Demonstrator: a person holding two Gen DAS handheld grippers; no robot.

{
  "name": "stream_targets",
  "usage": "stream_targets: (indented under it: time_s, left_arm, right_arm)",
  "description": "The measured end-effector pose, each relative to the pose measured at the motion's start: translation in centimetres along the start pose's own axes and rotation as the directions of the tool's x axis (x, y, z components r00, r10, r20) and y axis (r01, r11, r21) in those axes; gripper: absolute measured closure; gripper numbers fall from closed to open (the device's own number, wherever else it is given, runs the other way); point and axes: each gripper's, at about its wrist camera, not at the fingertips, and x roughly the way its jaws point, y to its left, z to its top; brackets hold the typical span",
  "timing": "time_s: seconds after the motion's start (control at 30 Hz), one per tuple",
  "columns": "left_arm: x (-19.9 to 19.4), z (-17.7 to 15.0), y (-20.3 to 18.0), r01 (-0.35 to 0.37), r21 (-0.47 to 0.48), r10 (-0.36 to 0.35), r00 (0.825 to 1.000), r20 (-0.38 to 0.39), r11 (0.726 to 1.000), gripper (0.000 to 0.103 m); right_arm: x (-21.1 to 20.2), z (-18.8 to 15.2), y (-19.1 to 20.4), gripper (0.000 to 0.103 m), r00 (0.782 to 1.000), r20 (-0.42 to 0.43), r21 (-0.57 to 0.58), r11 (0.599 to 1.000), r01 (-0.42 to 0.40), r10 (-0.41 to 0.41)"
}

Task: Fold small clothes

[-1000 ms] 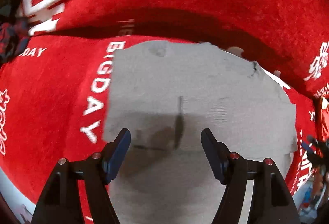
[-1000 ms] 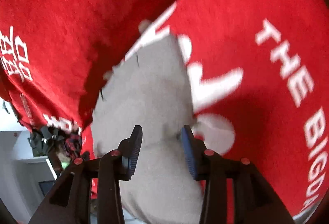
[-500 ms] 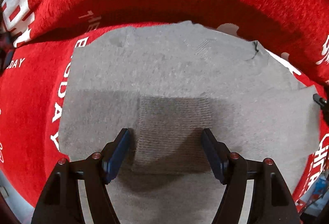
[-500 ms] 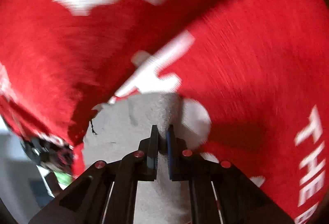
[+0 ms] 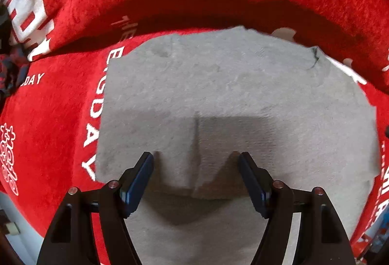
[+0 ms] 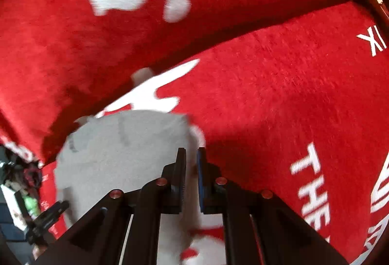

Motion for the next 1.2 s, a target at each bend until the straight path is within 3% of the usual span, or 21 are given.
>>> stream_targets:
  time_s: [0.17, 0.27, 0.33, 0.67, 1.2]
  left_arm:
    - [0.5, -0.6, 0.4, 0.005, -0.003, -0.005, 1.000, 0.000, 1.000, 0.030]
    - [0.5, -0.9, 0.7, -0.021, 0.015, 0.021, 1.000, 0.008, 1.000, 0.021]
    - [0.3, -1.1, 1.2, -0.016, 0.012, 0.016, 1.000, 0.003, 1.000, 0.021]
    - [-0.9, -1.9, 2.2, -0.016, -0.017, 0.016, 1.000, -0.016, 1.000, 0.021]
    - [-3.0, -4.0, -0.6, 0.027, 0.027, -0.025, 0.998, -0.058, 0.999, 0.021]
  right_arm:
    - [0.6, -4.7, 2.1, 0.095, 0.997, -0.081, -0.076, 0.997, -0.020, 0.014]
    - [2.5, -7.5, 1.9, 0.096, 0.993, -0.106, -0.102, 0.994, 0.037, -0.048]
    - [2.5, -7.7, 1.9, 0.098, 0.997, -0.073, -0.113, 0.993, 0.031, -0.040]
    - [0.9, -7.0, 2.3, 0.093, 0.989, -0.126, -0.064, 0.996, 0.064, -0.072]
    - [-0.3, -10.8, 4.1, 0.092, 0.980, -0.196, -0.018, 0.999, 0.038, -0.041]
